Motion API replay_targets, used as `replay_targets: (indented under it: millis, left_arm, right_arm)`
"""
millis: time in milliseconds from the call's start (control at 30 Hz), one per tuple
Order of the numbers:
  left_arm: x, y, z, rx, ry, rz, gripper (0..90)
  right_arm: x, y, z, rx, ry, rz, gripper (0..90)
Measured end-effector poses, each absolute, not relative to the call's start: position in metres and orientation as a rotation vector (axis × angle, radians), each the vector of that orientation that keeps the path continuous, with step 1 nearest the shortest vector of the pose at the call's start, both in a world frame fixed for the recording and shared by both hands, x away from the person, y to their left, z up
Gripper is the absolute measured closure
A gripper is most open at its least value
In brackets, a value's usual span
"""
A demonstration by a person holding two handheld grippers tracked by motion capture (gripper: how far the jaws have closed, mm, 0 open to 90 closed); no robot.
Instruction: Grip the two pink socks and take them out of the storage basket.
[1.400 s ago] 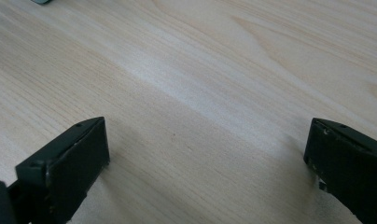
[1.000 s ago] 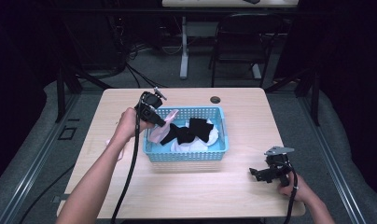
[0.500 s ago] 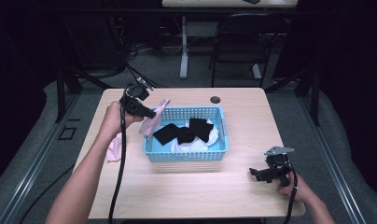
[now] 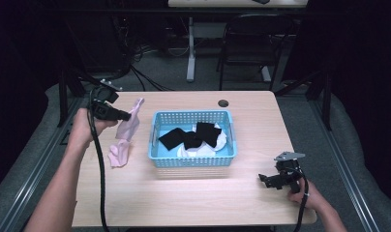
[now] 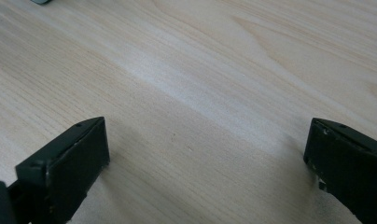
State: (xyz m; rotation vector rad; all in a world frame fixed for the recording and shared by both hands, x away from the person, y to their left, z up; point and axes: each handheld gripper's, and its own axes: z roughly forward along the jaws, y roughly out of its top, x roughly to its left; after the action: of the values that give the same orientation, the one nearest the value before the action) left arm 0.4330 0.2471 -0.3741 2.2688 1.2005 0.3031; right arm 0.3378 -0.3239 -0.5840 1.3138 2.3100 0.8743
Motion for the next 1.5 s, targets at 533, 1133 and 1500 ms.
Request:
replay_targets:
  millis: [533,1133,1500]
  left_arm:
    - [0.426,0.297,-0.448,2.328,1.449,0.205,86.3]
    - [0.423,0.322,-0.506,2.259,1.651,0.225,36.4]
    - [0.383,0.335,-0.503,2.165,1.667,0.329,4.2]
  right_arm:
    - [0.338,-0.324,-0.584,1.314,2.308,0.871,0.0]
    - [0.338,-0.324,-0.584,1.314,2.309,0.875,0.0]
    - [0.338,-0.324,-0.584,1.315,2.308,0.870,0.0]
